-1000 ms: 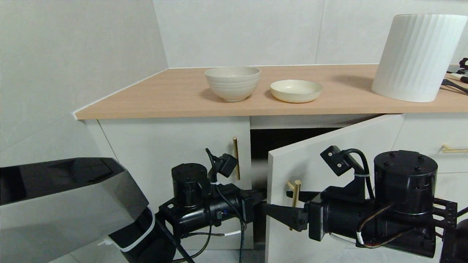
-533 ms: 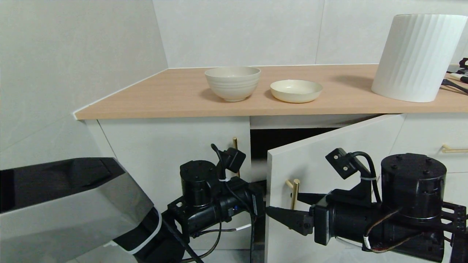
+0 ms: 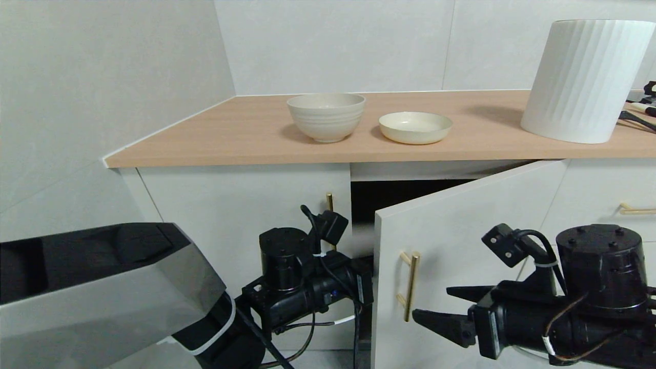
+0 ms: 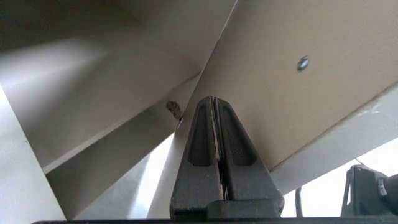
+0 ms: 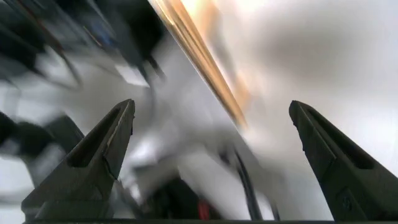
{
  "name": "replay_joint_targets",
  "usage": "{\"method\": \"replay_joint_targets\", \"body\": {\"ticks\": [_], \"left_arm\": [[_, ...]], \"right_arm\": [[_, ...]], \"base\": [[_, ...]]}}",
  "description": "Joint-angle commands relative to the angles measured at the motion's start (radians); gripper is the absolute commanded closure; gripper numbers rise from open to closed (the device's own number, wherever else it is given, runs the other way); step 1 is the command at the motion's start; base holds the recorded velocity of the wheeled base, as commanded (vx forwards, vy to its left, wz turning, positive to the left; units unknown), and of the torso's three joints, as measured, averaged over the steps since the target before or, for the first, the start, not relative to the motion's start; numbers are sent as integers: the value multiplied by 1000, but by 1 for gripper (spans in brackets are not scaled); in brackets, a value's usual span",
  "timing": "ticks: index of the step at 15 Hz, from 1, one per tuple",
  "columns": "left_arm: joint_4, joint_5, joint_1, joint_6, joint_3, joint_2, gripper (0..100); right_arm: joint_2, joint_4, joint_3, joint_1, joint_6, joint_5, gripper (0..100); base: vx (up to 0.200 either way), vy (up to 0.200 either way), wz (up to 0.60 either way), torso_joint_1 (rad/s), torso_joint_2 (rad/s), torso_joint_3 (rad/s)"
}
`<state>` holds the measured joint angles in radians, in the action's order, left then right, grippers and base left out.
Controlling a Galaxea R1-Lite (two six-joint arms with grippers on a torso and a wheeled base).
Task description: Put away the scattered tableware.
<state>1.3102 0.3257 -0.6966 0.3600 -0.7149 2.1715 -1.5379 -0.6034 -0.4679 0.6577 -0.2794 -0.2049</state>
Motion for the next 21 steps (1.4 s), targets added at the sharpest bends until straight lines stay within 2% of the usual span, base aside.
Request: {"method": "replay_joint_targets", "body": {"ticks": [1, 4, 9, 12, 18, 21], "left_arm": [[-34, 1, 2, 0, -23, -21, 100], [-167, 1, 0, -3, -72, -75, 100], [-170, 4, -41, -4, -60, -73, 100], [-172, 4, -43, -4, -60, -76, 100], [-169, 4, -43, -4, -64, -67, 100], [-167, 4, -43, -4, -120, -19, 100]], "right_arm": [[131, 145, -25, -12, 14, 76, 0], [265, 261, -3, -9, 12, 75, 0], [318, 297, 14, -1, 12, 51, 0], [317, 297, 23, 36, 12, 53, 0], [306, 297, 29, 48, 12, 51, 0], [295, 297, 29, 48, 12, 51, 0]], "base": [[0, 0, 0, 0, 0, 0], [0, 0, 0, 0, 0, 0], [0, 0, 0, 0, 0, 0], [0, 0, 0, 0, 0, 0], [-200, 0, 0, 2, 2, 4], [0, 0, 0, 0, 0, 0]]}}
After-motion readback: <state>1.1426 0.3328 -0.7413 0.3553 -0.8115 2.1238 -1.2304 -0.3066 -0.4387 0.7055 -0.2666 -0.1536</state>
